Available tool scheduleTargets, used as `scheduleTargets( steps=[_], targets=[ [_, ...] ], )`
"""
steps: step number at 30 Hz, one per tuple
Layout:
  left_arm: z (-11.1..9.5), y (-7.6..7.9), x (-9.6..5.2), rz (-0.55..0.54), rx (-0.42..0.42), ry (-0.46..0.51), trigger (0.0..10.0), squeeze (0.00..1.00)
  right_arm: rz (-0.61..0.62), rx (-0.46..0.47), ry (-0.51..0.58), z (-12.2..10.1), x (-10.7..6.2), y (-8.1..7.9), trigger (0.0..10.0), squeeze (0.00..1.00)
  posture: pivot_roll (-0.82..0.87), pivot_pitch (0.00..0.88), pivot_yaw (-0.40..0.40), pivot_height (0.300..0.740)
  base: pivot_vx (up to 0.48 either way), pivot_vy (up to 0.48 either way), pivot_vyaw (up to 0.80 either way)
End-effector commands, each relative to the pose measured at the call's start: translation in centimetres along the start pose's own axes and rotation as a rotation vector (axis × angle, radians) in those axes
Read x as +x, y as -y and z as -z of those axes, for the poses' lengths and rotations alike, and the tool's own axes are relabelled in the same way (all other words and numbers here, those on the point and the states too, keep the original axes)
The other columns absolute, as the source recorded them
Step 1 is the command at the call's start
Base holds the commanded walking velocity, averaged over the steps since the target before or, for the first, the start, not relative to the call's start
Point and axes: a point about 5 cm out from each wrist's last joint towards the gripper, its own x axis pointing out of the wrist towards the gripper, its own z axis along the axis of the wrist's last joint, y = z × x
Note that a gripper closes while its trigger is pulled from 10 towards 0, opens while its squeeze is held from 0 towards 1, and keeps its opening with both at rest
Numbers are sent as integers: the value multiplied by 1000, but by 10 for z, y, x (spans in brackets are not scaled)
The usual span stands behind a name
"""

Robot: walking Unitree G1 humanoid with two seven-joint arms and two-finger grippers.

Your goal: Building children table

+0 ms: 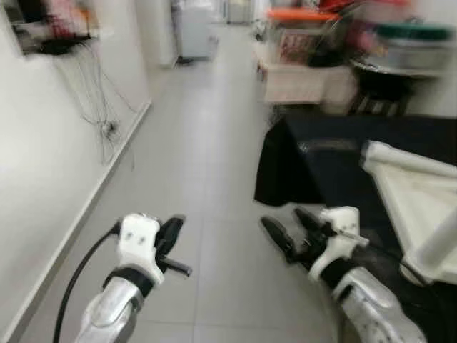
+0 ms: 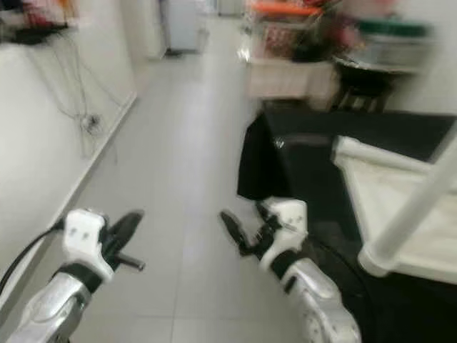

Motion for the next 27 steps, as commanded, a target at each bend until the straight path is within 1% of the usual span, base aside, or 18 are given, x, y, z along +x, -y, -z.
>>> scheduleTargets(
  steps=[1, 21, 25, 27],
  targets=[
    [5, -5, -3, -12, 4, -29, 10000, 0, -35, 19, 10, 0, 3, -8, 10000, 0, -87, 19, -58, 740, 292, 0, 0],
    [5, -6, -4, -1, 1, -30, 10000, 0, -47, 39, 17, 0, 4, -9, 10000, 0, -89, 26, -53, 740, 292, 0, 0],
    [6, -4, -5, 6, 1, -33, 10000, 0, -47, 36, 11, 2, 3, -9, 10000, 0, -88, 25, -48, 740, 291, 0, 0],
    [0, 2, -7, 31, -16, -16, 10000, 0, -45, 54, 14, 1, 0, -7, 10000, 0, -92, 27, -40, 740, 289, 0, 0]
  ],
)
